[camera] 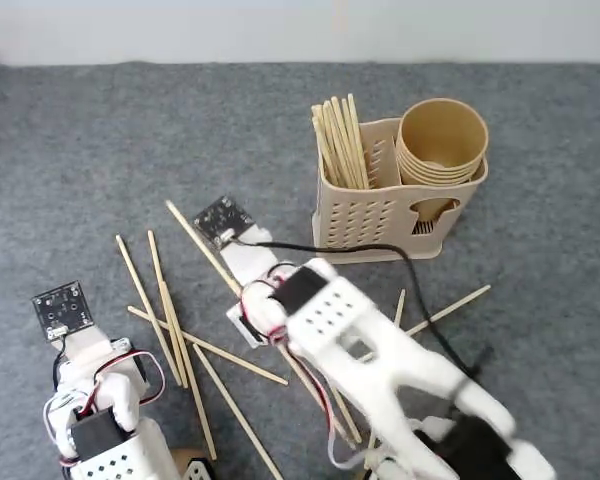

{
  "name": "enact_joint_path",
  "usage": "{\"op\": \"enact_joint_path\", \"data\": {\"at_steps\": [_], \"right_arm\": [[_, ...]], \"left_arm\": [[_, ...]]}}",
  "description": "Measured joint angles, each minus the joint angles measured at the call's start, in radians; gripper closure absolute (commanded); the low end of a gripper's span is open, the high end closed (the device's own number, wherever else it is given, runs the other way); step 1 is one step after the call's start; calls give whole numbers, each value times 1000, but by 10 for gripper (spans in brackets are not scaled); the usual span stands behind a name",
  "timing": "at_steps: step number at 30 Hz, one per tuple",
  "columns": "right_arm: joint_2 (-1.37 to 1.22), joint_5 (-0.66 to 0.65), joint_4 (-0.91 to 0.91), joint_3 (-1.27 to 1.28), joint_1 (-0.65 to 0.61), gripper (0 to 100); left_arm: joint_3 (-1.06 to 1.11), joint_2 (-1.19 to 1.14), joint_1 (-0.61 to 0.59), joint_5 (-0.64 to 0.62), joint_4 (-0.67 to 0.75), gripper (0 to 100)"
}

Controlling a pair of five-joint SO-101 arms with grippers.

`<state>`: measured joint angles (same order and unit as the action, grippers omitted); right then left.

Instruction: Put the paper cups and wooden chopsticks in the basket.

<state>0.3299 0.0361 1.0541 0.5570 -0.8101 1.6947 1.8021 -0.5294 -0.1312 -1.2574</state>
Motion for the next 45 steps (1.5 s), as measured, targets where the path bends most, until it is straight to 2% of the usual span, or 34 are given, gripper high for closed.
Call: {"op": "enact_joint_path", "data": {"at_steps": [6,17,24,29,38,41,45], "right_arm": [[262,-49,8,-5,17,991],[382,-75,-23,-347,244,991],[385,-78,-292,-379,423,991],[400,-78,-546,-247,505,991],[399,-78,-974,54,563,991],[399,-78,-1049,58,565,991],[399,-78,-1062,32,565,991]], "left_arm": [[0,0,0,0,0,983],[0,0,0,0,0,983],[0,0,0,0,0,983],[0,0,0,0,0,983],[0,0,0,0,0,983],[0,0,0,0,0,983],[0,0,0,0,0,983]]}}
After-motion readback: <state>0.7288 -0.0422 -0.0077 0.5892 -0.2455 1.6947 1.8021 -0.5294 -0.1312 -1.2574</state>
